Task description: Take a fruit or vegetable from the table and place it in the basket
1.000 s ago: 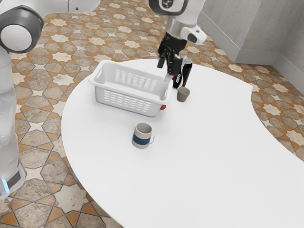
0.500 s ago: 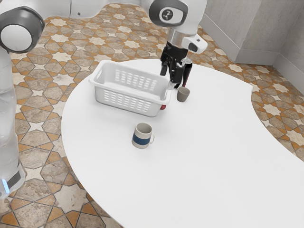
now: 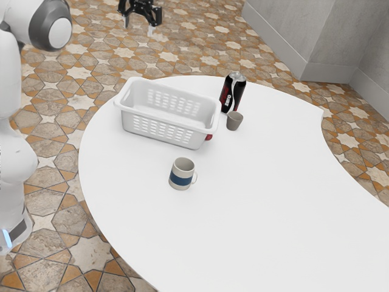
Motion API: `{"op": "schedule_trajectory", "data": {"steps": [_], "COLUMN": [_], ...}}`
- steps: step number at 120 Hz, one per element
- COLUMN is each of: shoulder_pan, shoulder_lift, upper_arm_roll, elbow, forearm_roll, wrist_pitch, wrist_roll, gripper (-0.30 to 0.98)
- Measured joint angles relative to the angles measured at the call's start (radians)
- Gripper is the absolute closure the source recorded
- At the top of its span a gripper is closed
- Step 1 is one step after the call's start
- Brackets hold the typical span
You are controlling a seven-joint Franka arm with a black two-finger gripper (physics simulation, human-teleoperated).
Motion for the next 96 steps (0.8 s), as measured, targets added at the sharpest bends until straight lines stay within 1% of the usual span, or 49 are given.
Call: {"op": "schedule_trajectory", "data": {"steps": [14, 22, 47, 96], "shoulder_pan": [-0.121, -0.155, -0.123, -0.128], "shoulder_lift": [0.001, 0.002, 0.002, 0.002], "upper_arm_roll": [-0.001, -0.002, -0.001, -0.001], "elbow": [0.001, 0.001, 0.001, 0.001], "forearm_roll": [-0.003, -0.003, -0.004, -0.004], "wrist_pitch": [-0.013, -0.017, -0.025, -0.028], "wrist_roll": [-0.032, -0.047, -0.086, -0.132], "gripper": [0.00, 0.00, 0.00, 0.00]}}
